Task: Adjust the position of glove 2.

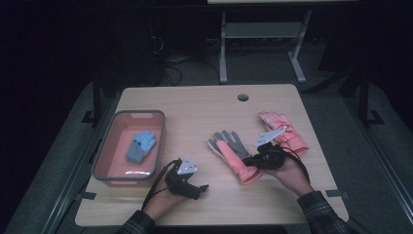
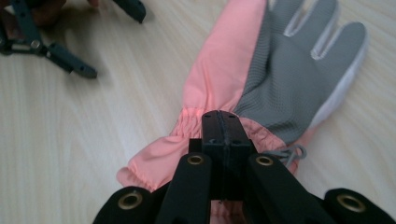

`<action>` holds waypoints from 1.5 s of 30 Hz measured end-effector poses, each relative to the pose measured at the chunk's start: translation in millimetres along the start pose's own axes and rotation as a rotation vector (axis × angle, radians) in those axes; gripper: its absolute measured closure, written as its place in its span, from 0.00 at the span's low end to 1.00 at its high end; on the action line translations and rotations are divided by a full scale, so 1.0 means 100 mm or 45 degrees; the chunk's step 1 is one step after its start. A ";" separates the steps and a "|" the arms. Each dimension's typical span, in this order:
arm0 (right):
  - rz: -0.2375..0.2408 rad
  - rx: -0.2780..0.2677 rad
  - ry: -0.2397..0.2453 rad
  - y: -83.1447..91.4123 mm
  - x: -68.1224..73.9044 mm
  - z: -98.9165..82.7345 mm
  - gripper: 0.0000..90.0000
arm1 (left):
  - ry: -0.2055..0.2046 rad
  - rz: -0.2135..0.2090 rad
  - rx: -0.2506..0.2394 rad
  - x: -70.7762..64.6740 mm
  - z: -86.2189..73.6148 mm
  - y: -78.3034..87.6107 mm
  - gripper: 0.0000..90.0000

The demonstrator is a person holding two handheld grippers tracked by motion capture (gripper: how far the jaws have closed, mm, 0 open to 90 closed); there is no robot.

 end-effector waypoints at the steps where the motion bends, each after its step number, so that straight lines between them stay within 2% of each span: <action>1: 0.005 0.002 0.003 0.05 -0.01 -0.06 1.00 | 0.001 0.001 0.001 0.00 0.00 0.00 0.14; 6: 0.000 0.032 -0.004 0.19 -0.03 -0.22 1.00 | 0.007 0.004 0.000 0.00 0.00 0.00 0.14; 9: -0.011 0.019 0.007 0.28 -0.07 -0.28 1.00 | 0.007 0.004 0.001 0.00 0.00 0.00 0.14; 13: -0.016 -0.009 0.003 0.30 -0.08 -0.25 1.00 | 0.006 0.004 0.001 0.00 0.00 0.00 0.14; 18: -0.056 -0.049 0.000 0.21 -0.15 -0.04 1.00 | 0.007 0.004 0.001 0.00 0.00 0.00 0.14; 20: -0.075 -0.065 -0.023 0.13 -0.21 0.07 1.00 | 0.013 0.000 0.000 -0.01 0.00 0.00 0.14; 23: -0.091 -0.073 -0.019 0.08 -0.24 0.11 1.00 | 0.014 0.000 -0.001 -0.01 0.00 0.00 0.14; 27: -0.082 -0.015 -0.032 -0.09 -0.28 0.15 1.00 | 0.014 0.000 0.000 -0.01 0.00 0.00 0.14; 28: -0.074 0.012 -0.037 -0.14 -0.27 0.15 1.00 | 0.013 0.002 0.000 -0.01 0.00 0.00 0.14; 31: -0.055 0.013 -0.033 -0.17 -0.26 0.15 1.00 | 0.014 0.002 0.000 -0.01 0.00 0.00 0.14; 34: -0.034 0.020 -0.010 -0.20 -0.21 0.15 1.00 | 0.014 0.002 0.000 -0.01 0.00 0.00 0.14; 35: -0.012 0.038 0.011 -0.23 -0.14 0.15 1.00 | 0.014 0.002 0.000 -0.01 0.00 0.00 0.14; 45: 0.019 0.057 0.065 -0.28 -0.04 0.14 1.00 | 0.014 0.000 0.001 -0.01 0.00 0.00 0.14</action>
Point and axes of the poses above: each handheld gripper's, and its own axes: y roughly backward along the jaws, z roughly out of its top, x roughly to its left, the point moved 2 cm from there along -y, roughly forward along the jaws, and after that the axes turned 13 degrees about -y, right-handed, at the moved point
